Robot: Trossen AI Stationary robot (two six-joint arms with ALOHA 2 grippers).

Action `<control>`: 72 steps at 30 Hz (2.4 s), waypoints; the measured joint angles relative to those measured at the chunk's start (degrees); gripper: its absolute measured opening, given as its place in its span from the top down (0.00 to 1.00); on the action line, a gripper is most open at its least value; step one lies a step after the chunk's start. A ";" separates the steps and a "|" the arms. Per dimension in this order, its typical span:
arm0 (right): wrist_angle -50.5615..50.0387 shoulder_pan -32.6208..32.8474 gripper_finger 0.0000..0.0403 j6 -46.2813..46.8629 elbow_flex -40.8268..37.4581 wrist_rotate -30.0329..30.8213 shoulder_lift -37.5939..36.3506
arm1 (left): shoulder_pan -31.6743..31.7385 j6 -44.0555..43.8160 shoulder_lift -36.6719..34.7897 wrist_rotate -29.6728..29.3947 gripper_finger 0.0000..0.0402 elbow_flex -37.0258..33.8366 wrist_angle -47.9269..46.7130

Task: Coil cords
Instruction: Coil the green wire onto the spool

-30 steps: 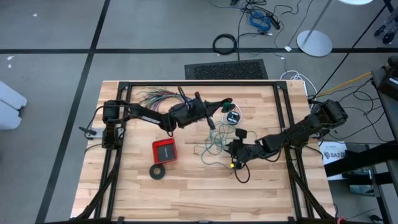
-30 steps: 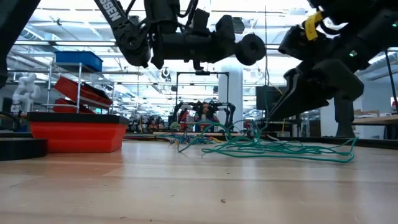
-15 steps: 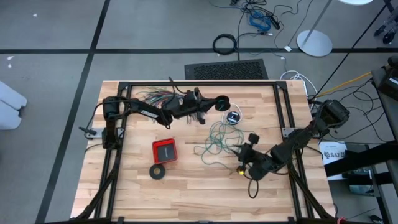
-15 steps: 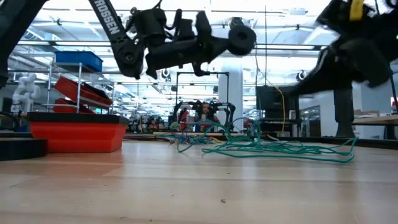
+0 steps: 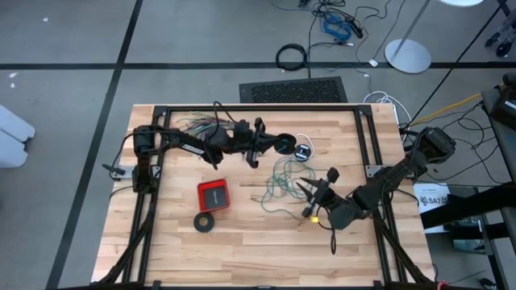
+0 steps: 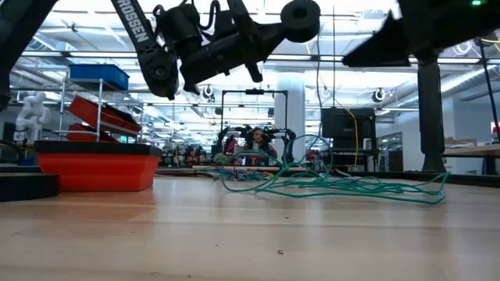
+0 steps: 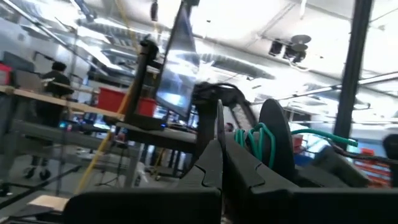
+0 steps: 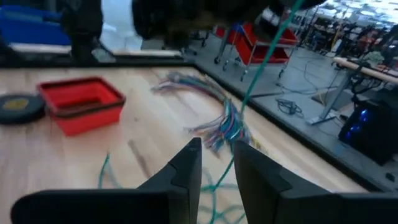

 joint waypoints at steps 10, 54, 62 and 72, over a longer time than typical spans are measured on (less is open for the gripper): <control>0.73 -6.34 0.80 0.21 0.00 -6.47 2.54 | -2.78 0.28 0.00 3.86 1.00 0.00 1.83; 1.29 -11.73 0.96 2.91 -0.02 -9.24 8.89 | -6.27 1.88 0.00 4.64 1.00 0.00 1.73; 3.49 -13.96 1.00 4.53 -0.02 -9.22 8.87 | -8.47 5.47 0.00 -8.62 1.00 0.00 -2.18; 5.97 -14.14 1.00 6.84 -0.02 -9.77 8.87 | -10.34 22.00 -0.07 -27.29 1.00 0.02 -8.31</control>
